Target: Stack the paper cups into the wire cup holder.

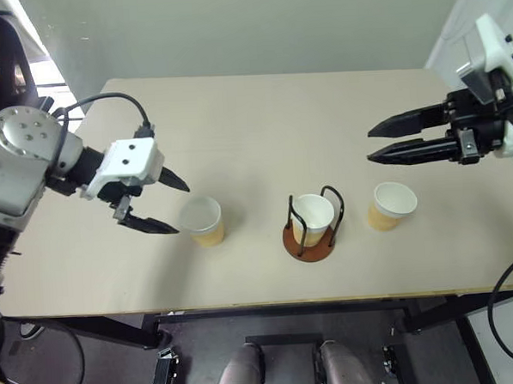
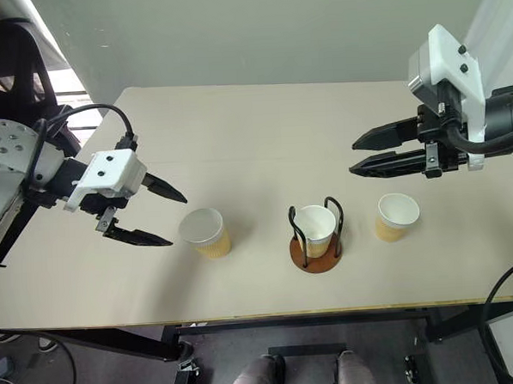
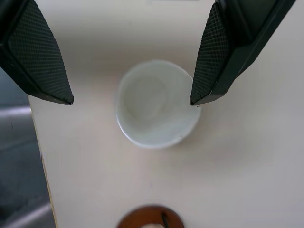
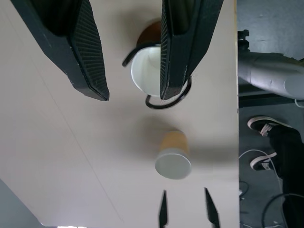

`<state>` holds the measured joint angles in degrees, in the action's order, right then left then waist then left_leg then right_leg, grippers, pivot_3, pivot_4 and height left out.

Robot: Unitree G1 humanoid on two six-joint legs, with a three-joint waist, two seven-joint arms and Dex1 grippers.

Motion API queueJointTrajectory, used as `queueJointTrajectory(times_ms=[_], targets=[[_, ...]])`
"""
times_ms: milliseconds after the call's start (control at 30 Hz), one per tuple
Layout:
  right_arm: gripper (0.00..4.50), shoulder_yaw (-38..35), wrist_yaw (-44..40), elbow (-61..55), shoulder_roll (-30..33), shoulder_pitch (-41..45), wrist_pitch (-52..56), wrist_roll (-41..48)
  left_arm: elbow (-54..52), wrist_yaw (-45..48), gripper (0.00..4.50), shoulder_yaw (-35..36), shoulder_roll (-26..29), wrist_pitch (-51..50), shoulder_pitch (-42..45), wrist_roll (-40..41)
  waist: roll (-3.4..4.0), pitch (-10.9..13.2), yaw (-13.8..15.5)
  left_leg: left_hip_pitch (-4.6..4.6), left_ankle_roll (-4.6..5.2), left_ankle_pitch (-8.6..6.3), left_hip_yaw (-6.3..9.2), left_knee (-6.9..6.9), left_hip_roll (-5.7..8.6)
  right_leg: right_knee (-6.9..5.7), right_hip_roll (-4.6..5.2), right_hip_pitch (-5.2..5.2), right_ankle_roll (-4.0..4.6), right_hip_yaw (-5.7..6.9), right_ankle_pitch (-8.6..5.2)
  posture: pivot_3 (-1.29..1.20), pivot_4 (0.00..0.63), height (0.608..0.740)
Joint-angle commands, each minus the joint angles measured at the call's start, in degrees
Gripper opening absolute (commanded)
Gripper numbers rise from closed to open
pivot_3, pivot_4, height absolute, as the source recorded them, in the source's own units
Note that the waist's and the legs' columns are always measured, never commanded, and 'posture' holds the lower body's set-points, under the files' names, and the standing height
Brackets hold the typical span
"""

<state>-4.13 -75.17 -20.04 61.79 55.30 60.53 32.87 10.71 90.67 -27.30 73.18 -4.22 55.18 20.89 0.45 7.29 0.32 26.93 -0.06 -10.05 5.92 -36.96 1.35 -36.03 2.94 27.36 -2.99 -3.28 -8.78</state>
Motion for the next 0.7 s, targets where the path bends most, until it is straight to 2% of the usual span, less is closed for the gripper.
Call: queueJointTrajectory(times_ms=[33, 333, 467, 567, 700], targets=[[1.62, -1.9, 0.7, 0.2, 2.0, 0.5, -1.4, 1.6, -1.1, 1.8, 4.22, 0.0, 1.2, 4.4, -0.7, -3.0, 0.00, 0.0, 0.0, 0.00, 0.00, 0.00, 0.00, 0.00, 0.00, -0.02, 0.00, 0.01, 0.00, 0.00, 0.00, 0.00, 0.150, 0.740], [1.62, -3.3, 2.0, -0.4, 5.4, -2.4, -0.9, 5.4, 3.2, 1.8, 4.22, -0.6, -2.1, 9.0, -0.3, -9.6, 0.00, 0.0, 0.0, 0.03, -0.02, -0.03, 0.01, 0.00, -0.01, -0.04, 0.01, 0.05, 0.03, 0.00, 0.01, 0.00, 0.150, 0.740], [1.62, -3.8, 2.8, -0.2, 6.3, -3.2, -0.5, 7.0, 3.0, 1.8, 4.22, -0.2, -3.7, 8.0, -0.3, -9.9, 0.00, 0.0, 0.0, 0.07, -0.02, -0.03, -0.01, 0.00, 0.00, -0.04, 0.01, 0.09, 0.03, 0.00, 0.01, 0.00, 0.150, 0.740], [2.21, -3.6, 3.0, -0.2, 6.9, -3.3, -0.8, 7.5, 1.9, 1.8, 4.22, -0.3, -4.4, 6.7, -0.2, -9.3, 0.00, 0.0, 0.0, 0.07, -0.01, -0.04, 0.00, 0.00, 0.00, -0.04, 0.02, 0.09, 0.03, 0.01, 0.01, 0.00, 0.150, 0.740], [3.51, -3.4, 4.5, -0.6, 7.0, -3.6, -1.8, 7.2, 0.6, 1.8, 4.22, -0.9, -5.7, 5.3, -0.2, -8.4, 0.00, 0.0, 0.0, 0.06, 0.01, -0.05, 0.00, -0.01, 0.00, -0.03, 0.02, 0.08, 0.03, 0.01, 0.01, 0.00, 0.150, 0.740]])
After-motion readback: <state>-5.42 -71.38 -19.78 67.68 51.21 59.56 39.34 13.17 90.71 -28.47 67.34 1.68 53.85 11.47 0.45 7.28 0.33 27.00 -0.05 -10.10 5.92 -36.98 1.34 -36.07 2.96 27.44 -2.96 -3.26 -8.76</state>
